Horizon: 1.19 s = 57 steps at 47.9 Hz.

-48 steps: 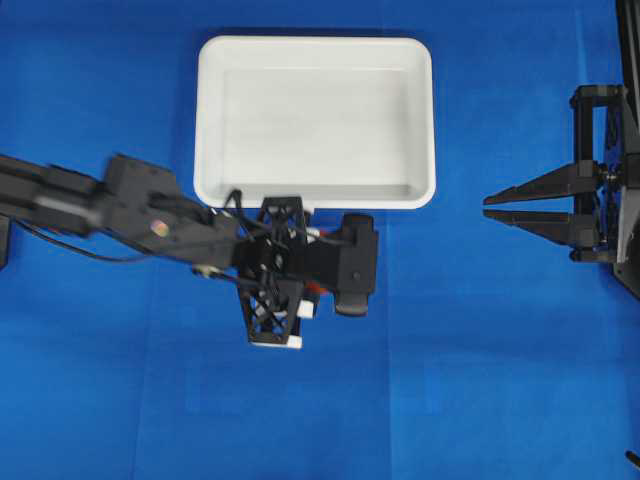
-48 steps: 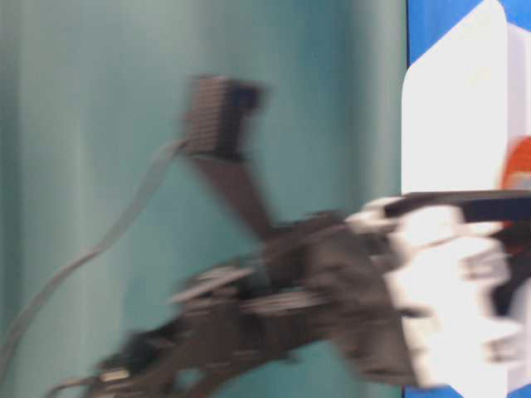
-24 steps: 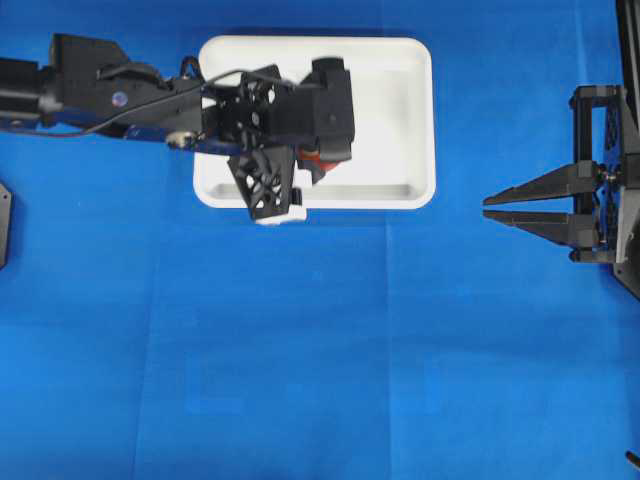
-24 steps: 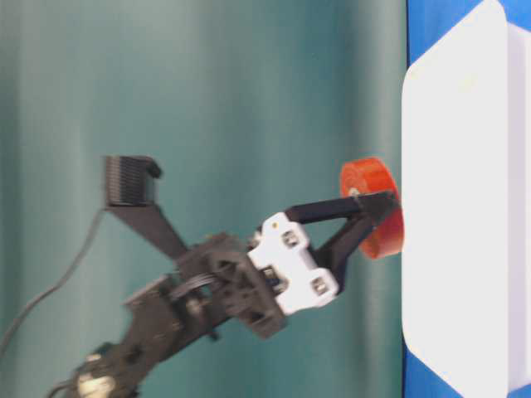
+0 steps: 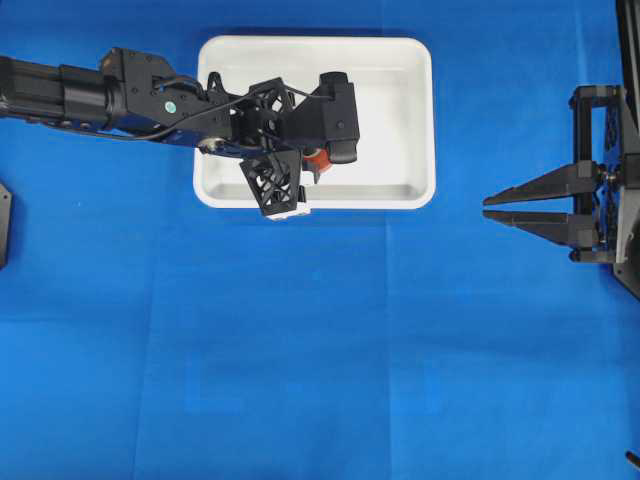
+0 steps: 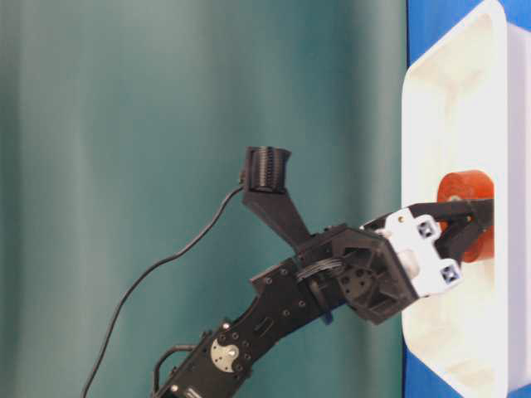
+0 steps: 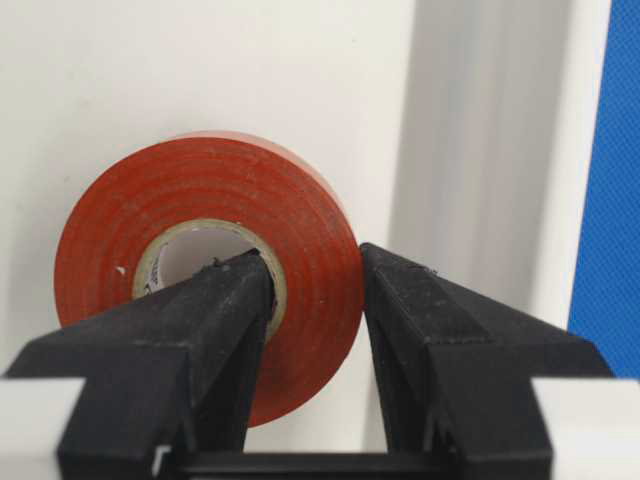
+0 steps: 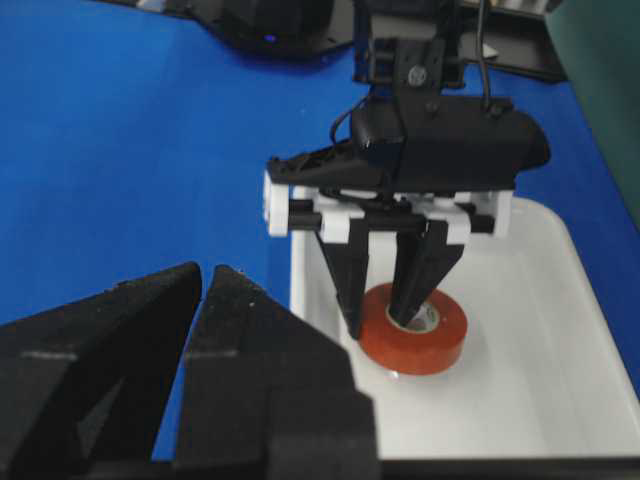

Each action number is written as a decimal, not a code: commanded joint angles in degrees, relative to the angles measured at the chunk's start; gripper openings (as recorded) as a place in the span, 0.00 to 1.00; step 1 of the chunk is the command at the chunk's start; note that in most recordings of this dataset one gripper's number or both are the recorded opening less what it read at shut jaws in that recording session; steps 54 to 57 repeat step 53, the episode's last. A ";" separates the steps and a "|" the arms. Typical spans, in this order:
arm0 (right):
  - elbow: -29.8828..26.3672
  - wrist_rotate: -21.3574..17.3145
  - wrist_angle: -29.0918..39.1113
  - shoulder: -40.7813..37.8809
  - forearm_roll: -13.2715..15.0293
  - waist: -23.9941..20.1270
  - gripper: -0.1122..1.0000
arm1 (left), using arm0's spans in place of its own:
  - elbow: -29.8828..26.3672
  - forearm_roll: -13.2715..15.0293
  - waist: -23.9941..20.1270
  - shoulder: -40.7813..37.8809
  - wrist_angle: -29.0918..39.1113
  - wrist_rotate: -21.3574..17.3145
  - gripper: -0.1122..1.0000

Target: Place one roll of tape in the white case with the left arm.

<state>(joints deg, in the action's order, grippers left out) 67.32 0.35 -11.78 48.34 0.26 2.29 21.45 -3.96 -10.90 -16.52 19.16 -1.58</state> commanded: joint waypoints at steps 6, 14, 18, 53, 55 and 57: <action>-0.70 -0.09 -0.09 -0.35 -0.09 0.09 0.00 | -0.88 0.09 0.09 1.32 -1.05 0.09 0.63; -0.79 -0.18 0.35 -0.35 -0.09 0.09 0.00 | -0.79 0.09 0.09 5.01 2.02 0.18 0.84; -0.79 -0.18 0.62 -0.35 -0.09 0.09 0.00 | -0.35 0.26 0.18 8.53 4.22 0.44 0.80; -0.97 -0.09 0.53 0.00 -0.09 0.09 0.00 | 17.93 0.88 6.33 36.47 -12.66 1.05 0.79; -0.97 -0.09 0.53 0.00 -0.09 0.09 0.00 | 17.93 0.88 6.33 36.47 -12.66 1.05 0.79; -0.97 -0.09 0.53 0.00 -0.09 0.09 0.00 | 17.93 0.88 6.33 36.47 -12.66 1.05 0.79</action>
